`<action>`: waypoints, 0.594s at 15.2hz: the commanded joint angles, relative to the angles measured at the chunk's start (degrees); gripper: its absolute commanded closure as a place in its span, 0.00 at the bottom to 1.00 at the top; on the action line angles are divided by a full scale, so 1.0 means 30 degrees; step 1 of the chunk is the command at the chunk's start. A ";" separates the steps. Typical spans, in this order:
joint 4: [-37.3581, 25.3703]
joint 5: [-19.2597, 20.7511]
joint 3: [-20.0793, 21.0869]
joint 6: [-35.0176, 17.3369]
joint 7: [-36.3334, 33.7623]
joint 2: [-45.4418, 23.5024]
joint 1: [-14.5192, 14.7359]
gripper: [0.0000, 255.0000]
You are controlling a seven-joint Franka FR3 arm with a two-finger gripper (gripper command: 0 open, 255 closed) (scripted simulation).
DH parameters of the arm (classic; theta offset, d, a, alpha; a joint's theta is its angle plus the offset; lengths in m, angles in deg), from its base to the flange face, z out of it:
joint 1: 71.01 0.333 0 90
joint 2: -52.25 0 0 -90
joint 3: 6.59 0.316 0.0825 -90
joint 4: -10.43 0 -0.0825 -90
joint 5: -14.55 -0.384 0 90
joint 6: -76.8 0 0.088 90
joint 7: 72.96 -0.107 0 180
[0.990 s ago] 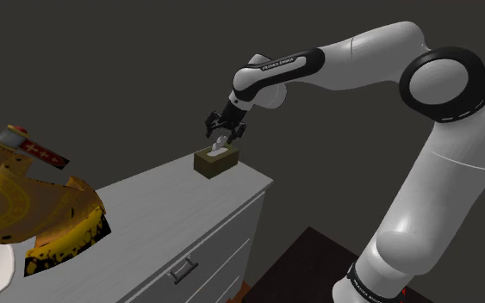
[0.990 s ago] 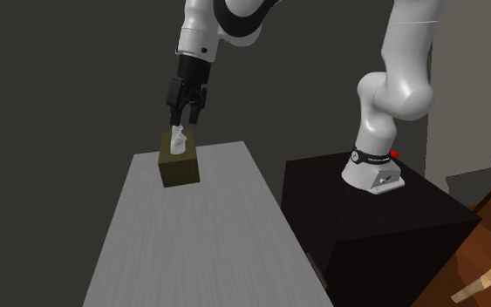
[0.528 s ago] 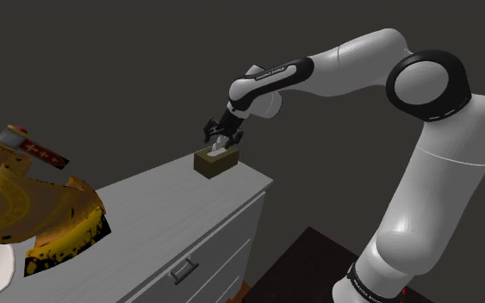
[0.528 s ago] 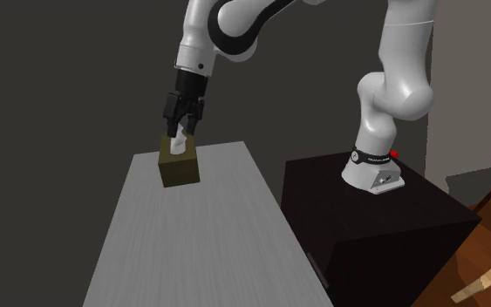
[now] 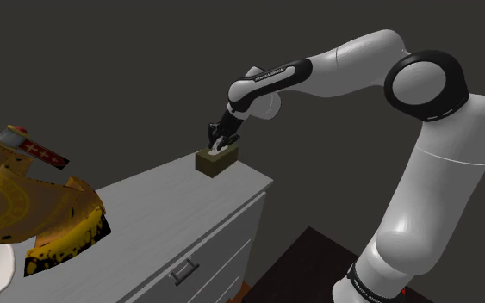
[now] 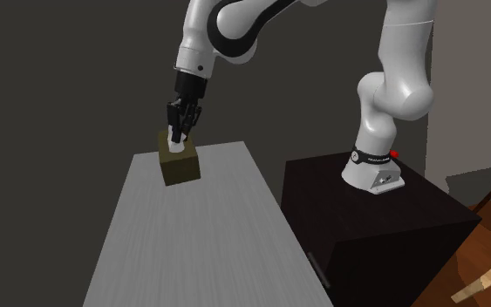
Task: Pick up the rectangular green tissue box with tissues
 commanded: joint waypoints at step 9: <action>-0.0446 0.0408 -0.0080 0.1132 -0.0501 0.0575 -0.0006 1.00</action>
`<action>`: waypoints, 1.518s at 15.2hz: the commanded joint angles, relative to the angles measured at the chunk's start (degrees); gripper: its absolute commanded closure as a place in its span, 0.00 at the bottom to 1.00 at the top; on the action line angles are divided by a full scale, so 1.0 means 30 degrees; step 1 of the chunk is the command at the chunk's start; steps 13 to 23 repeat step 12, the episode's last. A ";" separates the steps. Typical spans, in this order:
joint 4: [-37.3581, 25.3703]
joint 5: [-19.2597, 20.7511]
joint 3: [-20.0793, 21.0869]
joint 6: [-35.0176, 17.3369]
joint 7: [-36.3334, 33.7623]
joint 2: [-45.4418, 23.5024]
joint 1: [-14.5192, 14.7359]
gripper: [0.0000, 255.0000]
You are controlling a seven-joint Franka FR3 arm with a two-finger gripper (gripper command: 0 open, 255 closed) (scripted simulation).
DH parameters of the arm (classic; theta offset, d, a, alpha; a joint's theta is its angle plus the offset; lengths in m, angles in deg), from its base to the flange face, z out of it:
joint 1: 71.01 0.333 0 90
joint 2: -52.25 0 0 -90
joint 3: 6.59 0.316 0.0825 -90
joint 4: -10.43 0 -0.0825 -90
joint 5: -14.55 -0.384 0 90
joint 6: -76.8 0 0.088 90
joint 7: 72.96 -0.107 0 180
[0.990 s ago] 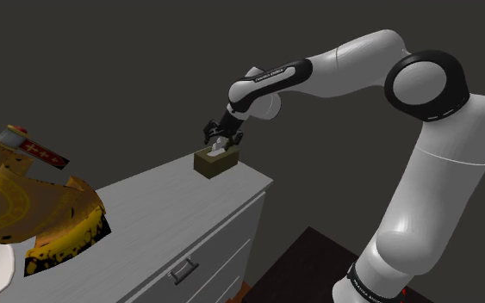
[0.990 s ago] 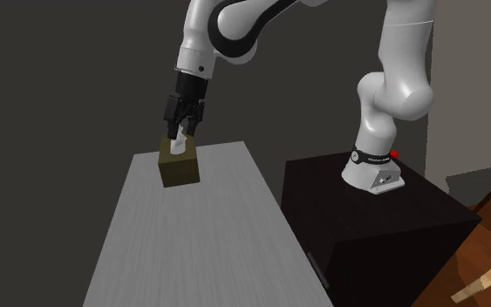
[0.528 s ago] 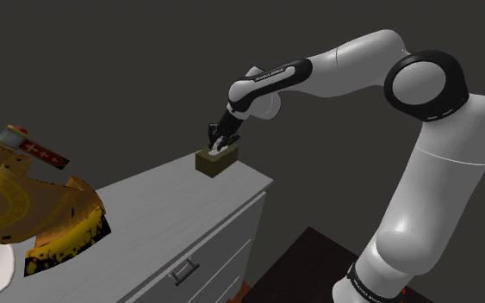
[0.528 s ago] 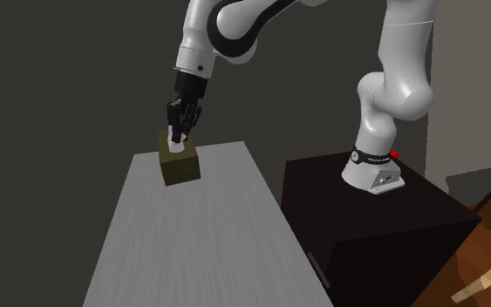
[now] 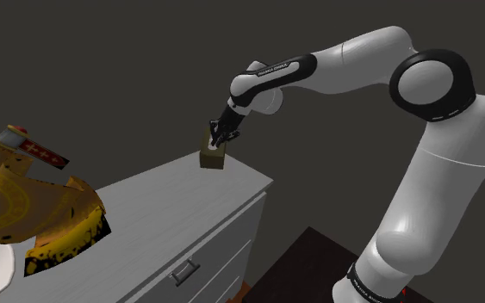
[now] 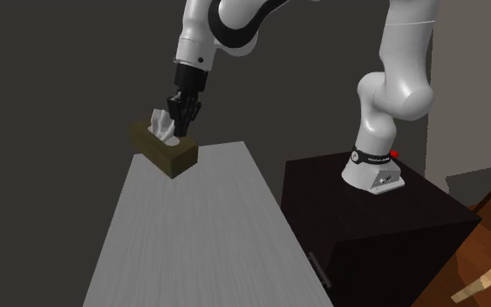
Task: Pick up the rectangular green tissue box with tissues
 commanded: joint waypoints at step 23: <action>-0.1696 0.0762 -0.0137 0.2569 -0.1034 0.0954 -0.0058 1.00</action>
